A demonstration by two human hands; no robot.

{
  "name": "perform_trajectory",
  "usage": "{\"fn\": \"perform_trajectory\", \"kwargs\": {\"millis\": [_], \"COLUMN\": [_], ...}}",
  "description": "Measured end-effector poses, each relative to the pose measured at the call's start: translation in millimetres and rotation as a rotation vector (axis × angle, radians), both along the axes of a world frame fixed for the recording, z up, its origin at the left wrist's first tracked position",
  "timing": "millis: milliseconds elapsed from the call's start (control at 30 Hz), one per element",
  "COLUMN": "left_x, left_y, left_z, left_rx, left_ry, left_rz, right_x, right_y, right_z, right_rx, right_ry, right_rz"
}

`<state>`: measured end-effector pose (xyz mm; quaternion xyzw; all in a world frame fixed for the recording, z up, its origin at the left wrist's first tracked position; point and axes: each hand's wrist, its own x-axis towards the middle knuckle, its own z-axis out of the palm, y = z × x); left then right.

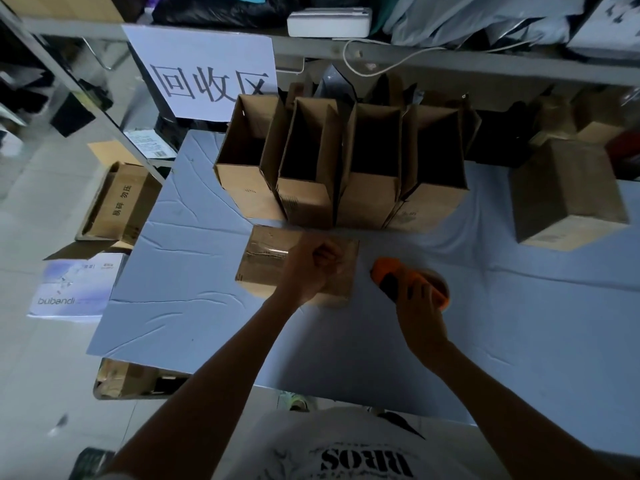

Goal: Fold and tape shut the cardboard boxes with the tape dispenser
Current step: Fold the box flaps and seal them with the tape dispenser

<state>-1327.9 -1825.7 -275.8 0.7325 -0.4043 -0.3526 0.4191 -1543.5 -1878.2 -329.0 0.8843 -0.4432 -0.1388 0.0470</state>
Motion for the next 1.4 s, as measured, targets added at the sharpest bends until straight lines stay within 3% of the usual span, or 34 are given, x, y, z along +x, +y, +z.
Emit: {"fn": "perform_trajectory", "kwargs": {"millis": [133,267,333,400,467,633,867,967,1033,1100,1167,1267,1400], "left_x": [-4,-10,-11,-12,-12,-9,1,22,45,63,72,67,56], "left_y": [1,3,4,4,3,1,-3,4,14,25,30,33,22], "left_z": [2,2,2,2,3,3,18,25,27,28,27,30,30], "left_rx": [-0.018,-0.069,-0.077,-0.084,-0.082,-0.083,-0.020,-0.081,0.046,0.248,0.336,0.398,0.420], "left_ry": [-0.033,-0.122,-0.127,-0.119,-0.095,-0.098,-0.059,-0.478,-0.678,-0.568,-0.404,-0.330,-0.197], "left_rz": [0.020,0.017,0.027,0.031,0.036,0.021,-0.128,-0.130,0.085,0.158,-0.047,-0.329,-0.312], "right_x": [-5,5,25,54,79,97,102,99,96,90,84,74,71], "right_y": [1,-10,-14,-13,-8,-10,-13,-15,-12,-8,-8,-13,-26], "right_z": [-5,24,45,63,71,72,64,63,61,58,57,56,52], "right_rx": [0.331,0.172,0.351,0.605,0.755,0.873,0.763,0.711,0.679,0.639,0.599,0.622,0.723], "right_ry": [-0.227,-0.399,-0.629,-0.860,-0.975,-0.832,-0.651,-0.670,-0.713,-0.809,-0.916,-1.064,-0.968], "right_rz": [-0.151,-0.164,-0.174,-0.352,-0.528,-0.683,-0.565,-0.582,-0.578,-0.557,-0.561,-0.513,-0.293]}}
